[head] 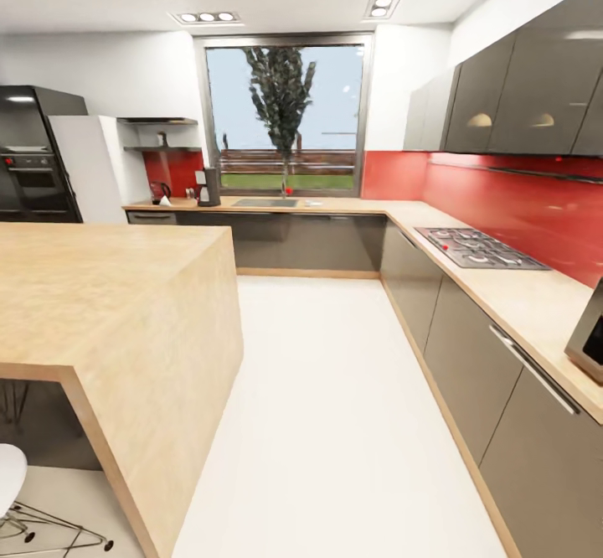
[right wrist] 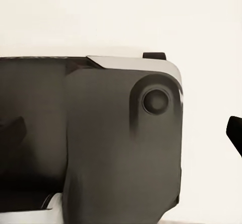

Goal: Set up a coffee station on the kitchen countertop: keep the coffee maker on the countertop, move the bottle of coffee from the kitchen shelf to the counter next to the coffee maker, place a paper coffee filter on top of the coffee maker, put the saucer next to the coffee maker with the coffee cup on the saucer, and place the electric kettle next to the coffee maker.

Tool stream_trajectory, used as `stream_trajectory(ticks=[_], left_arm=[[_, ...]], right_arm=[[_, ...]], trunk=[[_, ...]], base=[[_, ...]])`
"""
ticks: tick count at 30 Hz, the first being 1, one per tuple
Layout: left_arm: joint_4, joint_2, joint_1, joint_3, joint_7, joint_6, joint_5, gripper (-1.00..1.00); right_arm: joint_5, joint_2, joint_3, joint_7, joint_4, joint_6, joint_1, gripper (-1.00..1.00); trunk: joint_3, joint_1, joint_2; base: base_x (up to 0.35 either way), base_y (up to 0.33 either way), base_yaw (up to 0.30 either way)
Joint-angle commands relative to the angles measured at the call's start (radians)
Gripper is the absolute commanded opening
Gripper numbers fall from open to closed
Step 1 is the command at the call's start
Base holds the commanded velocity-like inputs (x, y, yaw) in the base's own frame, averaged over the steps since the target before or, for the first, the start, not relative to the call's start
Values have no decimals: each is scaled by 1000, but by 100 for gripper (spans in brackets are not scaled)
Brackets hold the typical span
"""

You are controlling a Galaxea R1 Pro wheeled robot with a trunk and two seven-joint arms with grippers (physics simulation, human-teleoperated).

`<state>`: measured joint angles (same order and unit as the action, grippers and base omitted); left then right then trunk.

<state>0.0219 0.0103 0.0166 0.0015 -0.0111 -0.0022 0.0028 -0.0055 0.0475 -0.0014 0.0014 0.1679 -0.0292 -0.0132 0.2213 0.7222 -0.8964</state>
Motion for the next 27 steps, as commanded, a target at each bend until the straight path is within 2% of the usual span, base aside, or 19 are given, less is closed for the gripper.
stream_trajectory(ticks=[1, 6, 14, 18, 20, 21, 26, 27], left_arm=[[8, 0, 3, 0, -1, 0, 0, 100], [67, -1, 6, -2, -1, 1, 0, 100], [197, -5, 21, -3, -3, 2, -2, 100], [230, -12, 60, -3, -3, 1, -5, 100], [235, -21, 90, -3, -2, 0, -5, 100], [241, -30, 125, -2, -1, -1, -2, 100], [244, -33, 196, -1, 0, -4, -1, 100], [245, -31, 219, -1, 0, -22, 0, 100]], right_arm=[[-1, 0, 0, 0, -1, -3, -1, 100], [1, -7, 0, -3, 4, -3, -1, 100], [5, -26, 0, -7, 109, -1, -1, 100], [5, -47, 0, -7, 196, 0, -1, 100], [5, -54, 0, -7, 245, -2, -1, 100], [6, -57, 0, -8, 306, -3, -1, 100], [4, -58, -1, -8, 413, -7, -1, 100], [3, -58, -1, -7, 441, -23, -1, 100]], trunk=[[-2, -4, 6], [-18, -23, 41], [-43, -54, 97], [-55, -69, 125], [-61, -77, 139], [-65, -81, 146], [-80, -100, 181], [-83, -104, 188]], base=[[0, 0, 0], [0, 0, 0], [0, 0, 0], [0, 0, 0], [0, 0, 0], [0, 0, 0], [0, 0, 0], [0, 0, 0]])
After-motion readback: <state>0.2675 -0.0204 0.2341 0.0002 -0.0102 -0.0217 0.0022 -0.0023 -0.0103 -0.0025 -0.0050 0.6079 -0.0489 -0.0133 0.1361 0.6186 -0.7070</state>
